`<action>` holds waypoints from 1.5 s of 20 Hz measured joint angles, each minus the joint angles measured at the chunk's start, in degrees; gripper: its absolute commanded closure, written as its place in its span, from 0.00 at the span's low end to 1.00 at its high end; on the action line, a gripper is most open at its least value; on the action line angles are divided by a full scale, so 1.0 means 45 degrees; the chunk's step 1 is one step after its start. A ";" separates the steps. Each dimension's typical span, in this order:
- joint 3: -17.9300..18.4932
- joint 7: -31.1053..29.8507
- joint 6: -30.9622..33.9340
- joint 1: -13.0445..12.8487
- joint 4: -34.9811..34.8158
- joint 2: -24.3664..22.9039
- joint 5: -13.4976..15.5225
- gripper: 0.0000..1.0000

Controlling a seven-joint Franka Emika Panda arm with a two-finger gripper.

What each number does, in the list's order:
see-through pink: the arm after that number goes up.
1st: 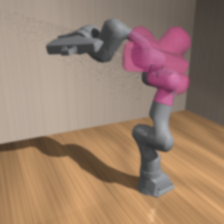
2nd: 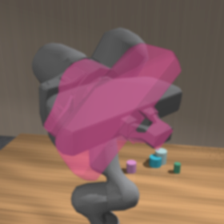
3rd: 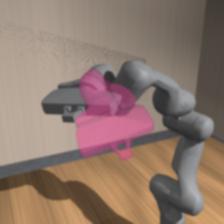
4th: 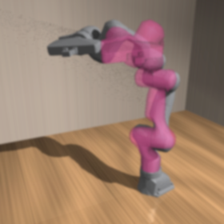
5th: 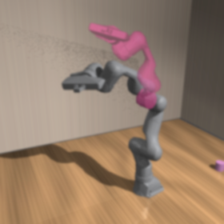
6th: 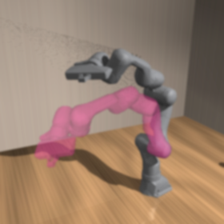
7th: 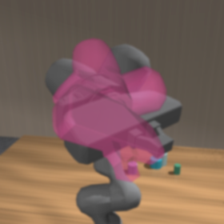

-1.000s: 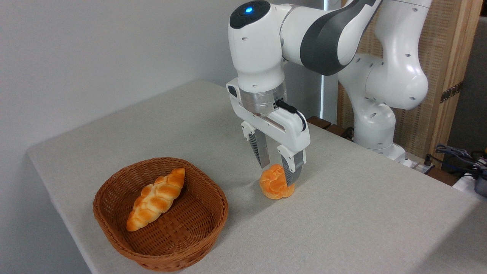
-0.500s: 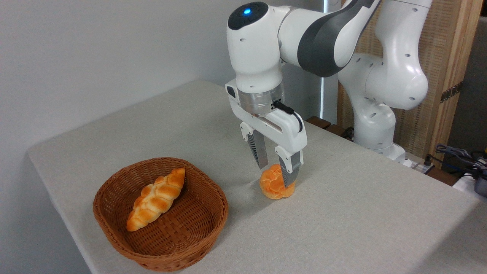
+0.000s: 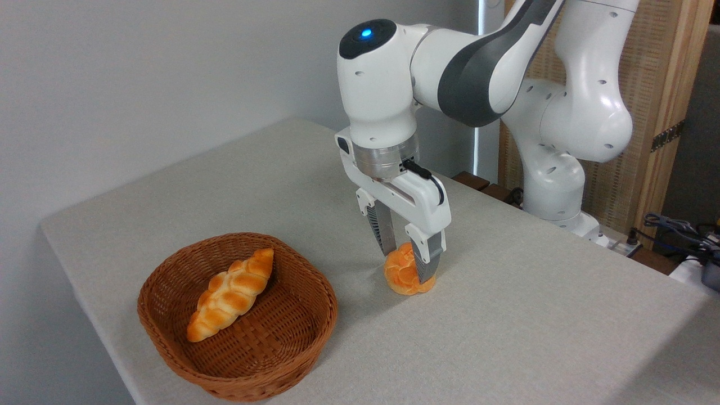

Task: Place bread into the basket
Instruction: 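Close the gripper fingers around the round golden bun, then lift the bun and carry it over the wicker basket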

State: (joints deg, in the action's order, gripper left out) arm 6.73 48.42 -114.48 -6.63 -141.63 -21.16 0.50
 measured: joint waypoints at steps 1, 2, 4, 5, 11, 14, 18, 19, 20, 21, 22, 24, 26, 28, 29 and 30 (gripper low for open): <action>-0.0053 0.0000 -0.0096 0.0000 -0.0074 0.0000 0.0000 0.00; -0.0086 0.0000 -0.0150 0.0000 -0.0117 0.0000 0.0000 0.03; -0.0100 0.0000 -0.0195 0.0000 -0.0151 0.0000 0.0000 0.19; -0.0100 0.0000 -0.0198 0.0000 -0.0155 0.0000 0.0000 0.29; -0.0100 0.0437 -0.0199 0.0002 -0.0164 0.0000 0.0000 0.58; -0.0100 0.0510 -0.0199 0.0003 -0.0165 0.0000 0.0000 0.65; -0.0100 0.0518 -0.0199 0.0006 -0.0165 -0.0001 0.0000 0.65; -0.0100 0.0518 -0.0199 0.0006 -0.0165 -0.0003 0.0000 0.65; -0.0100 0.0518 -0.0203 0.0006 -0.0164 -0.0011 0.0000 0.65; -0.0100 0.0520 -0.0208 0.0006 -0.0160 -0.0027 0.0000 0.65; -0.0100 0.0542 -0.0235 0.0004 -0.0131 -0.0053 0.0000 0.65; -0.0100 0.0684 -0.0375 0.0001 0.0126 -0.0095 0.0002 0.65; -0.0100 0.0710 -0.0381 0.0001 0.0624 -0.0131 0.0003 0.65; -0.0100 0.0713 -0.0383 0.0001 0.1301 -0.0117 0.0050 0.65; -0.0100 0.0713 -0.0378 0.0001 0.1728 -0.0056 0.0199 0.65; -0.0098 0.0713 -0.0366 0.0002 0.2185 0.0064 0.0434 0.64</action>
State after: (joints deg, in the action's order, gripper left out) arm 6.29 51.63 -116.13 -6.63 -131.79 -20.87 2.45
